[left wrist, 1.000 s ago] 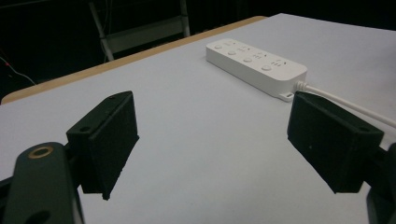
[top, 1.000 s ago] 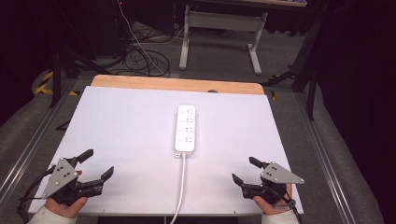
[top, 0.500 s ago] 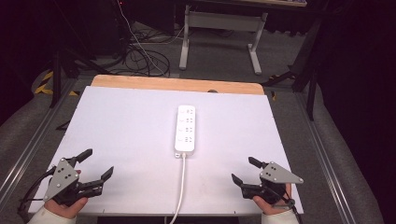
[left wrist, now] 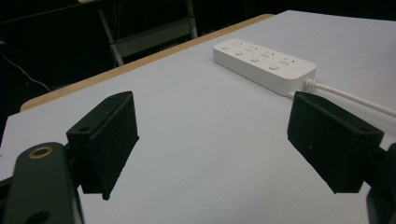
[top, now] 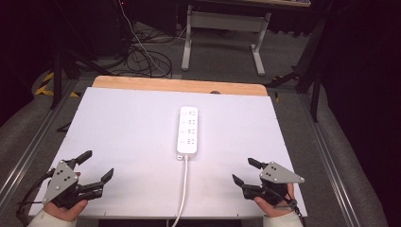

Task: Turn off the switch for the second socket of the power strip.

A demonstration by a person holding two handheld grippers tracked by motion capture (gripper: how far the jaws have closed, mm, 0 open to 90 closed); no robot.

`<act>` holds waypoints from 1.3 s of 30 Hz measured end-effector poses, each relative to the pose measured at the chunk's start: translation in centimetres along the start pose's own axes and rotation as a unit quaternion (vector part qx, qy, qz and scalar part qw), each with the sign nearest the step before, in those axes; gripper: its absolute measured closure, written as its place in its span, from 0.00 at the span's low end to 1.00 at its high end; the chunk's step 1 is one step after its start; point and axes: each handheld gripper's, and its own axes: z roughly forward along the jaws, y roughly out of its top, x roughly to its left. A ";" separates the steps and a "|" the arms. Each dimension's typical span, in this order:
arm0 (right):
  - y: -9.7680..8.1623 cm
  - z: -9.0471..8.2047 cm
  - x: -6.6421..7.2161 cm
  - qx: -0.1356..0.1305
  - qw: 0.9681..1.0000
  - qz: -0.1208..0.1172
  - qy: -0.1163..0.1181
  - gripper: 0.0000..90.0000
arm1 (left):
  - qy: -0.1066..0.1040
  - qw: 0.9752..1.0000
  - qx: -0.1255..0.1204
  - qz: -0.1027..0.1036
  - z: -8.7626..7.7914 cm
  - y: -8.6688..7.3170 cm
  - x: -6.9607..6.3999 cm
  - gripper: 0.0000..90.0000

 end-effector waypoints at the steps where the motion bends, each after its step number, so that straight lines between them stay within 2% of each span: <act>1: 0.2 0.0 0.0 0.003 1.000 -0.001 0.001 0.29 | 0.000 1.000 0.001 0.000 0.0 0.0 0.0 0.19; 4: 1.1 0.3 0.1 0.010 1.000 -0.008 0.007 0.30 | 0.002 1.000 0.000 0.004 0.0 0.0 0.0 0.19; 17: 4.9 2.2 -0.7 0.005 1.000 -0.011 0.024 0.33 | 0.003 1.000 0.002 0.004 0.0 0.0 0.0 0.19; 27: 6.6 3.8 -1.1 0.009 0.999 -0.006 0.034 0.36 | 0.002 1.000 0.005 0.004 0.1 0.0 0.0 0.19; 28: 6.8 4.0 -1.1 0.009 0.999 -0.008 0.034 0.36 | 0.003 1.000 0.006 0.009 0.1 0.0 0.1 0.19; 39: 9.0 5.8 -1.0 0.011 0.999 -0.019 0.040 0.37 | 0.000 1.000 0.008 0.006 0.1 -0.1 0.0 0.19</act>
